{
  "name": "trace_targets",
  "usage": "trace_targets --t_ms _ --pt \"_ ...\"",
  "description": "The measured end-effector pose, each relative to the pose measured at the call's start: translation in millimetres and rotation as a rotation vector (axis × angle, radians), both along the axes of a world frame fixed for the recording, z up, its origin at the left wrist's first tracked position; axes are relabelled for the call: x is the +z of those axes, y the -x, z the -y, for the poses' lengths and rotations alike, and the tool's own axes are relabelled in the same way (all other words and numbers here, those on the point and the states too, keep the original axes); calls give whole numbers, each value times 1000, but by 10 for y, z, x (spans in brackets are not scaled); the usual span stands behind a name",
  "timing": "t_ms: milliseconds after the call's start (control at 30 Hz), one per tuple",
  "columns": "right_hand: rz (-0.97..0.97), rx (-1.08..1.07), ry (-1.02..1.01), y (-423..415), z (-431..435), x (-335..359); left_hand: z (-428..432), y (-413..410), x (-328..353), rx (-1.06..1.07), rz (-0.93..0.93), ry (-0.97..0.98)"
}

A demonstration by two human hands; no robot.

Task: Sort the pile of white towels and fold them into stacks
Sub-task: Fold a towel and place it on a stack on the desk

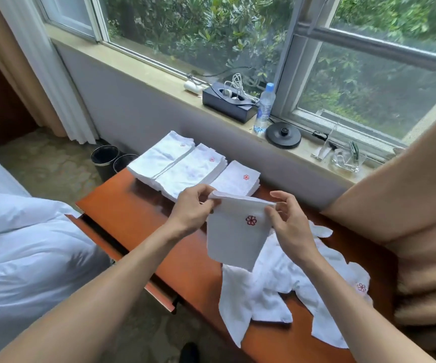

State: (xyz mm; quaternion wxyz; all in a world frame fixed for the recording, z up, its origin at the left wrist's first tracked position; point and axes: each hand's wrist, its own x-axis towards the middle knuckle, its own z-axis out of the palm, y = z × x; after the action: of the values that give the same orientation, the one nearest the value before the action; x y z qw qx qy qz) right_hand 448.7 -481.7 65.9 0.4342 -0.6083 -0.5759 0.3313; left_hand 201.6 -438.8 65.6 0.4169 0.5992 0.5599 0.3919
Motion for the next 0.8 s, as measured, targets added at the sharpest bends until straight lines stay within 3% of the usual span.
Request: trace_targets --t_ms 533,800 --pt "-156 -9 -9 518 -744 -4 -924 311 167 100 14 -37" --pt "-72 -92 -64 613 -1327 -6 -1706 407 92 2 65 -36"
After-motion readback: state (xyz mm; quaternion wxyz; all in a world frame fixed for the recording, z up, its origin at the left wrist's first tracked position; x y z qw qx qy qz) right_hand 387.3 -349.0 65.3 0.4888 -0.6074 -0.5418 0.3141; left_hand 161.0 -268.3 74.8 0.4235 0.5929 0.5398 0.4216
